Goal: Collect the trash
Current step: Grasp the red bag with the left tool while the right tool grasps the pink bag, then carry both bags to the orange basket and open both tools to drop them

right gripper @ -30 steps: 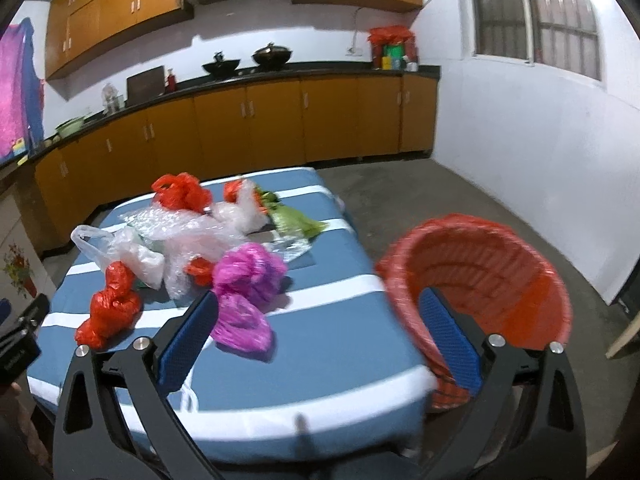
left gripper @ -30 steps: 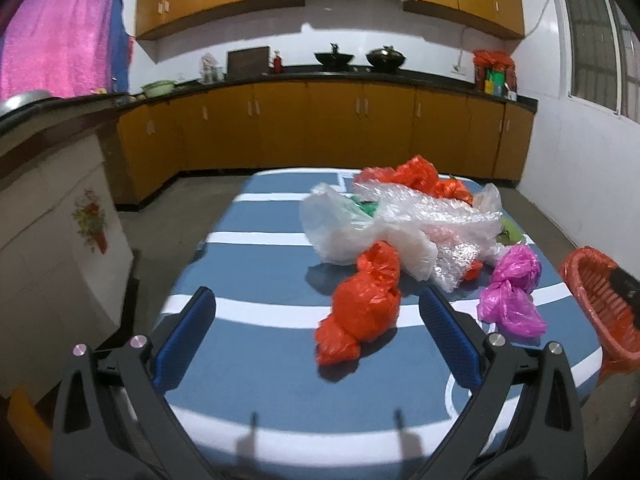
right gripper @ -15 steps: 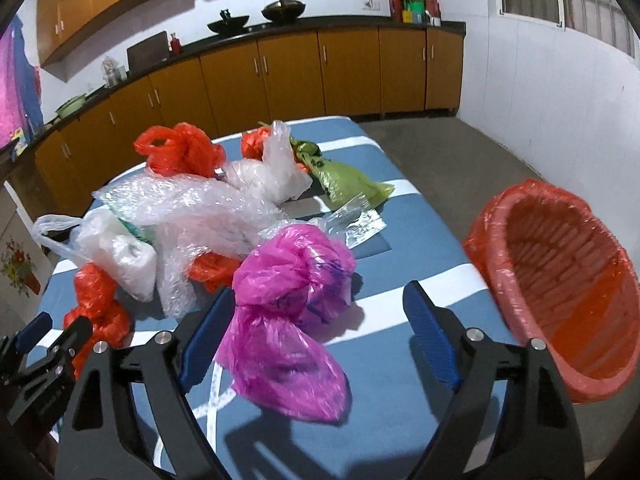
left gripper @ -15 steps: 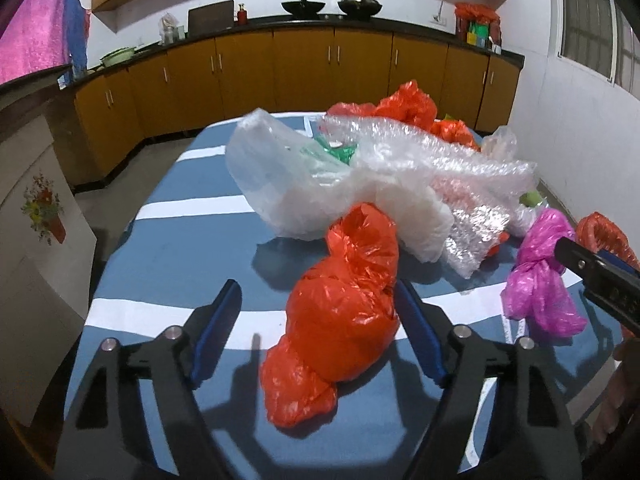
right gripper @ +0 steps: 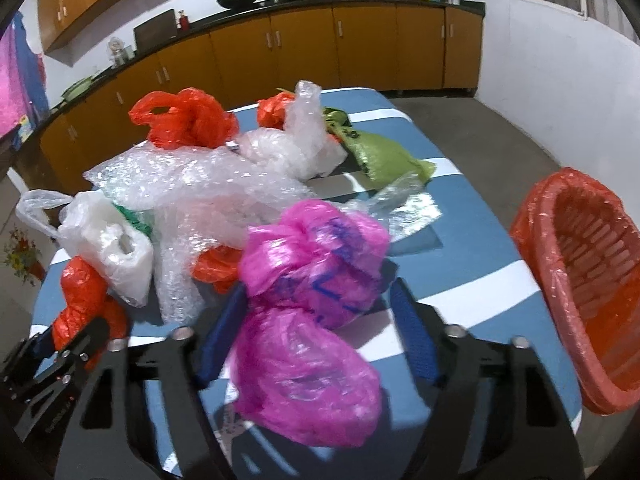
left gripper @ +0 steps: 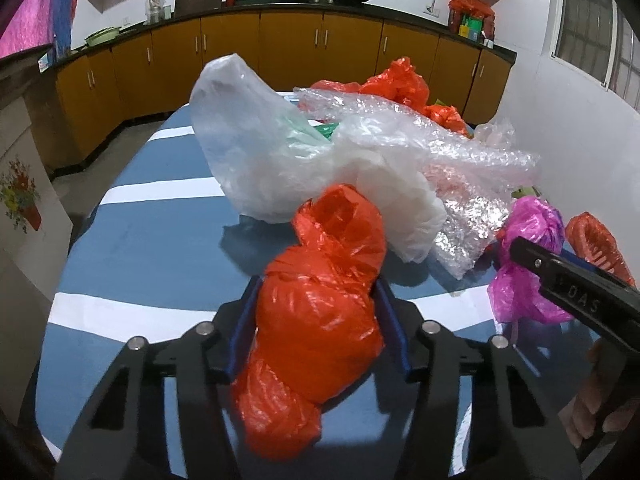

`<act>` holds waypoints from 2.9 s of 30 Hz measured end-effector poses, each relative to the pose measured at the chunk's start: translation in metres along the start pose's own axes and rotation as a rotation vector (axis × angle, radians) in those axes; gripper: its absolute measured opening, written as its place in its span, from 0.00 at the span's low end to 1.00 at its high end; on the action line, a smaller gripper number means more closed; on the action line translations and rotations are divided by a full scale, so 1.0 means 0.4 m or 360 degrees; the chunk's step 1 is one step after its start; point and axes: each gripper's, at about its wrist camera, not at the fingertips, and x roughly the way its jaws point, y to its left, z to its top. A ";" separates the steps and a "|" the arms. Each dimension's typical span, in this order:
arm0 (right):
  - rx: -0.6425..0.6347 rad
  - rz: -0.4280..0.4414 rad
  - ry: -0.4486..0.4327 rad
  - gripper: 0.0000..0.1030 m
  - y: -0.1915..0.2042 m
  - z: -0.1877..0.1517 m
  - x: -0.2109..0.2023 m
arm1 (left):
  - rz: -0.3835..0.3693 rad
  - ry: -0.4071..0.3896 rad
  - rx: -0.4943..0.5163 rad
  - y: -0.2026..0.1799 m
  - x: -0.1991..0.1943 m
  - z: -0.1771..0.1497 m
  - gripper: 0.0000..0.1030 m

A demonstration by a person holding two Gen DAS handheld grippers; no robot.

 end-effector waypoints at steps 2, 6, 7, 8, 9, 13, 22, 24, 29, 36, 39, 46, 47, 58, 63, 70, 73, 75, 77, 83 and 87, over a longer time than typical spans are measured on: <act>-0.0008 0.0012 -0.0005 0.54 -0.001 -0.003 -0.005 | -0.0016 -0.0004 -0.0013 0.002 -0.001 -0.002 0.48; 0.0007 0.0040 -0.0019 0.49 -0.012 -0.010 -0.019 | -0.0025 -0.0027 -0.0030 0.008 -0.010 -0.010 0.45; 0.0010 0.0040 -0.0026 0.49 -0.016 -0.011 -0.022 | -0.0022 -0.0033 -0.0033 0.009 -0.013 -0.011 0.44; 0.0011 0.0039 -0.0032 0.48 -0.019 -0.012 -0.025 | -0.0021 -0.0036 -0.0039 0.011 -0.016 -0.012 0.44; 0.0012 0.0039 -0.0038 0.48 -0.021 -0.012 -0.028 | -0.0025 -0.0039 -0.0050 0.013 -0.021 -0.013 0.44; 0.0030 0.0031 -0.0061 0.48 -0.037 -0.019 -0.048 | -0.0036 -0.0052 -0.0066 0.017 -0.040 -0.016 0.44; 0.0032 0.0012 -0.0138 0.48 -0.084 -0.032 -0.116 | -0.0077 -0.0121 -0.0043 -0.003 -0.104 -0.017 0.44; 0.0045 0.0008 -0.0154 0.48 -0.100 -0.033 -0.131 | -0.0078 -0.0143 -0.0035 -0.009 -0.119 -0.016 0.44; 0.0086 -0.0004 -0.0203 0.48 -0.144 -0.026 -0.169 | -0.0102 -0.0190 -0.0015 -0.033 -0.159 -0.004 0.44; 0.0160 -0.0094 -0.0287 0.48 -0.239 -0.016 -0.232 | -0.0230 -0.0257 0.0019 -0.122 -0.200 0.048 0.44; 0.0217 -0.0169 -0.0324 0.48 -0.300 -0.011 -0.263 | -0.0306 -0.0265 0.0062 -0.185 -0.204 0.070 0.44; 0.0294 -0.0398 -0.0395 0.48 -0.434 -0.012 -0.336 | -0.0485 -0.0241 0.0201 -0.364 -0.185 0.103 0.44; 0.0299 -0.0432 -0.0404 0.48 -0.450 -0.013 -0.345 | -0.0509 -0.0237 0.0226 -0.393 -0.180 0.106 0.44; 0.0442 -0.0607 -0.0415 0.48 -0.595 -0.035 -0.394 | -0.0809 -0.0147 0.0491 -0.712 -0.110 0.102 0.44; 0.0456 -0.0595 -0.0417 0.48 -0.622 -0.028 -0.395 | -0.0888 -0.0073 0.0546 -0.796 -0.063 0.104 0.44; 0.0501 -0.0558 -0.0421 0.49 -0.649 -0.021 -0.393 | -0.0944 -0.0019 0.0600 -0.868 -0.030 0.097 0.44; 0.0520 -0.0553 -0.0420 0.49 -0.657 -0.018 -0.389 | -0.0958 -0.0002 0.0611 -0.876 -0.022 0.095 0.44; 0.0529 -0.0552 -0.0423 0.49 -0.664 -0.015 -0.387 | -0.0965 0.0014 0.0612 -0.875 -0.015 0.093 0.44; 0.0533 -0.0550 -0.0427 0.49 -0.673 -0.017 -0.388 | -0.0968 0.0026 0.0614 -0.877 -0.008 0.093 0.44; 0.0572 -0.0526 -0.0449 0.62 -0.690 -0.013 -0.398 | -0.0974 0.0065 0.0591 -0.885 0.009 0.087 0.51; 0.0580 -0.0533 -0.0463 0.69 -0.699 -0.019 -0.407 | -0.0985 0.0092 0.0575 -0.879 0.021 0.086 0.54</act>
